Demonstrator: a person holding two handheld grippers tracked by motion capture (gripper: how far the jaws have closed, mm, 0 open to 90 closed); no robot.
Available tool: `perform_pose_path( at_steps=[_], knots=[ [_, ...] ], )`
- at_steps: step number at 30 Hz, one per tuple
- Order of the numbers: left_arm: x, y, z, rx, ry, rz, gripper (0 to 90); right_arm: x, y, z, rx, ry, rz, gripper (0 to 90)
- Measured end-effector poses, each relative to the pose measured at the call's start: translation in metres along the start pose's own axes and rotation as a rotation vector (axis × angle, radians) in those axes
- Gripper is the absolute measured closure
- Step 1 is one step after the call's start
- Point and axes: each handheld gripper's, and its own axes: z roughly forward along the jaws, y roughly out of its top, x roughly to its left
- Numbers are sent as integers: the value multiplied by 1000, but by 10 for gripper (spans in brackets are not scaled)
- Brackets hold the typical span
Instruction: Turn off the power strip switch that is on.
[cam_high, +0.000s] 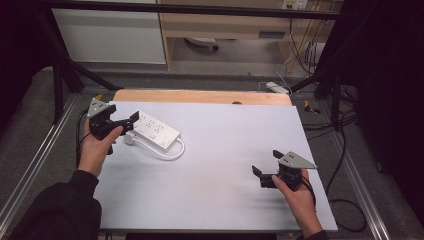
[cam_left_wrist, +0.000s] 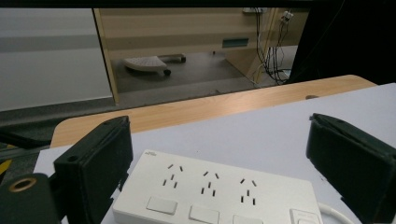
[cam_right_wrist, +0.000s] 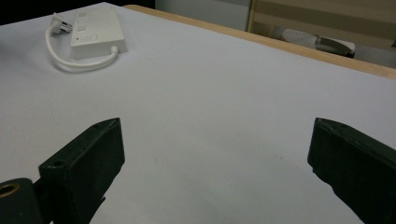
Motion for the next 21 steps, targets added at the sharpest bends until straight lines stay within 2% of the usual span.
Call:
perform_pose_path(
  at_steps=[11,21],
  knots=[
    [3,-5,11,36,25,-7,81,1,-1,-1,3,-3,11,42],
    [8,-10,18,66,41,-13,93,1,-1,0,3,1,2,42]
  ],
)
